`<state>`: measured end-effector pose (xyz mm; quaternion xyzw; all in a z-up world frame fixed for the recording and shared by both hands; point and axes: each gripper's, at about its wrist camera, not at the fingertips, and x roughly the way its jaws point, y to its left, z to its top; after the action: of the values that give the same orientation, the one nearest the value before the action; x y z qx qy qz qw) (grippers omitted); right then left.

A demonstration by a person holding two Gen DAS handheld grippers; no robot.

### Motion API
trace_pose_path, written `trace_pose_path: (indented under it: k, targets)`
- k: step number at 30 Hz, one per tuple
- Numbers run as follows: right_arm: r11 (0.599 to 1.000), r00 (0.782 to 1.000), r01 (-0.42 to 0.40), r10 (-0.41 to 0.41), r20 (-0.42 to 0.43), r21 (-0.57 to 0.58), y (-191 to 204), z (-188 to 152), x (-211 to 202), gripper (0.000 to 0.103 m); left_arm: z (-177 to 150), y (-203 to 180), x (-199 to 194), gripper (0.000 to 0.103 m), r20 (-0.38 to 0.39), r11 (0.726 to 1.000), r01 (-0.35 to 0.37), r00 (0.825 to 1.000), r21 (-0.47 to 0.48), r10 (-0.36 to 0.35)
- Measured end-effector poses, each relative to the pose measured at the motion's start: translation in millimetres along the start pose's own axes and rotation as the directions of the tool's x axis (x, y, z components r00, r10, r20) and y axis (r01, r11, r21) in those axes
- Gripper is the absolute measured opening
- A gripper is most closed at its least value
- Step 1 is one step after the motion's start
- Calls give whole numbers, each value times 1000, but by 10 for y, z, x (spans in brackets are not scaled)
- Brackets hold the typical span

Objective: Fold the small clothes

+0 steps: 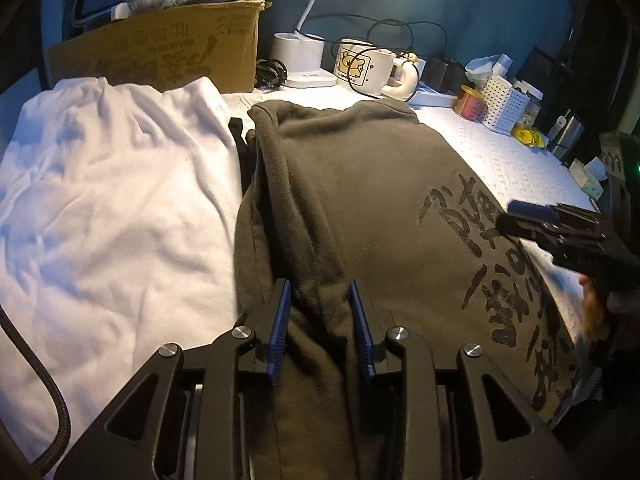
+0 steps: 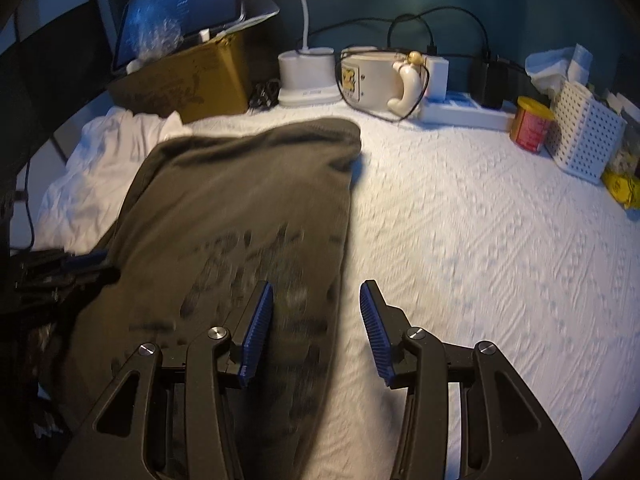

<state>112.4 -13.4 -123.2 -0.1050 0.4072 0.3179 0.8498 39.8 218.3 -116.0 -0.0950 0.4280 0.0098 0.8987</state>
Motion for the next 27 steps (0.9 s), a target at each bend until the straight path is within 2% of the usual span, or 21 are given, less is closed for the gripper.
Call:
trace_pose_path:
  k: [10,17,21,27]
  targets:
    - [1000,1000,-16,16,-7,21,-13,-369,-161,47,-78,16,-157,35,13,997,-71,997,-23,71]
    - [999,999,-37,37,10,5,106,-623,-267,47,-199,-5,-370,35,4,998,-29,1000,-64,30]
    - [999,999,-37,37,16,-21,172,-713,-328,47,-345,-34,-305,35,-39,996,-71,997,-51,69]
    - [998,999,-35,35,16,-48,230,-834,-419,47,-408,-160,-389,35,-22,992,-127,992,-19,126]
